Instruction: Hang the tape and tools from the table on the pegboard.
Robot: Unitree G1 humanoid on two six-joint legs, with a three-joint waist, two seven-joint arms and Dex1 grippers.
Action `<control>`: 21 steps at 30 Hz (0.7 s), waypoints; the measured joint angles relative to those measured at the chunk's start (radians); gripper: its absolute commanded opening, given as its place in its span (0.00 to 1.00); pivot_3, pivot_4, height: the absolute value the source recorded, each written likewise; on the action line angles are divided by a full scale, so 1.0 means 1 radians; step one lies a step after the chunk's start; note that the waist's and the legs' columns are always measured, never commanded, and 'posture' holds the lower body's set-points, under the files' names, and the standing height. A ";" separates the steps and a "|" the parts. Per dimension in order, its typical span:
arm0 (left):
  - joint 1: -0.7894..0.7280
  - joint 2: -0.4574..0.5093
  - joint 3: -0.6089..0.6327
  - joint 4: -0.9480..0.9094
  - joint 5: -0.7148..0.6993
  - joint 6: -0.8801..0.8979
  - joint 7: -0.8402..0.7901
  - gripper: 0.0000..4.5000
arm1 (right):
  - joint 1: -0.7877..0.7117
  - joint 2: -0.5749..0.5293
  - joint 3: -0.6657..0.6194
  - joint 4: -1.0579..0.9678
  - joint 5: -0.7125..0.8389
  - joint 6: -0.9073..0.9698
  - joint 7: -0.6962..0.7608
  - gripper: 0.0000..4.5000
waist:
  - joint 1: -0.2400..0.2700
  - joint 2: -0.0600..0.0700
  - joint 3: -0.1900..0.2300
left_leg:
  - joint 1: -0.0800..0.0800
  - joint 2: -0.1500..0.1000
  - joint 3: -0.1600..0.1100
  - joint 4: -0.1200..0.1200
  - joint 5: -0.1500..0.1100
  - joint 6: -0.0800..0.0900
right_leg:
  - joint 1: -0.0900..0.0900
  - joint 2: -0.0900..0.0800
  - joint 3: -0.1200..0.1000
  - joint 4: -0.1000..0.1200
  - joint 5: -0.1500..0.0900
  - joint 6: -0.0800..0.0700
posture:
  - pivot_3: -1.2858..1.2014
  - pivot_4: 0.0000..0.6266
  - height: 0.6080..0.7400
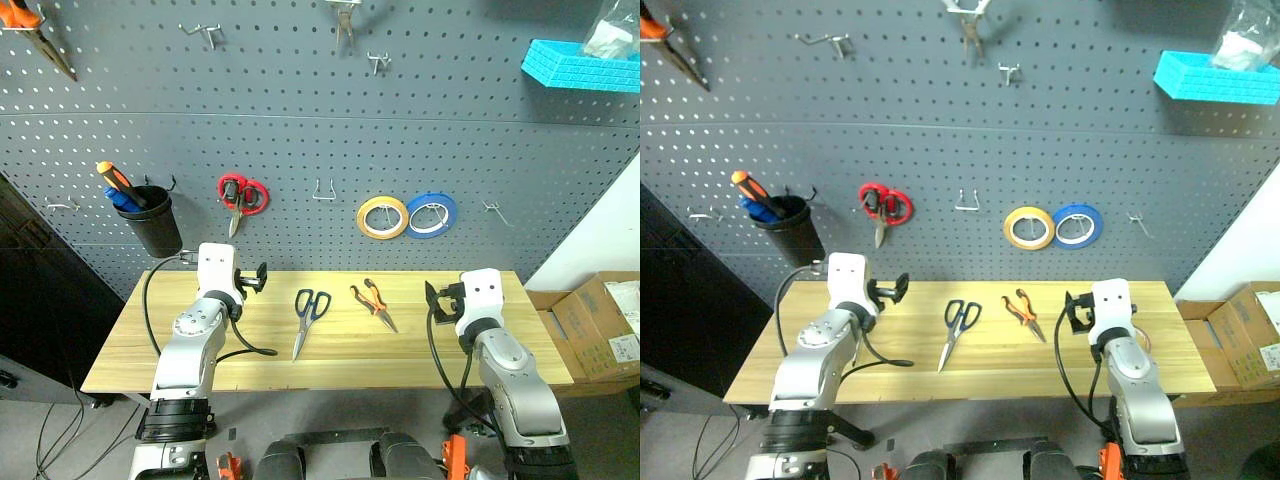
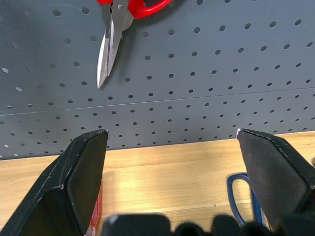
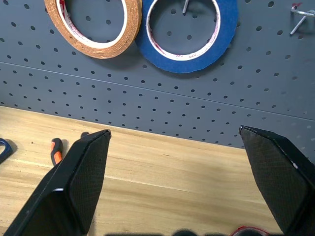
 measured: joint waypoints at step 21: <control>-0.012 0.030 -0.056 0.000 0.019 -0.016 -0.061 0.99 | 0.006 -0.056 -0.002 -0.044 0.015 0.100 0.056 1.00 | 0.002 0.001 0.016 | 0.000 0.000 0.000 0.000 -0.001 -0.002 | -0.001 0.000 0.000 0.000 0.000 0.000 | 0.51 0.17 1.00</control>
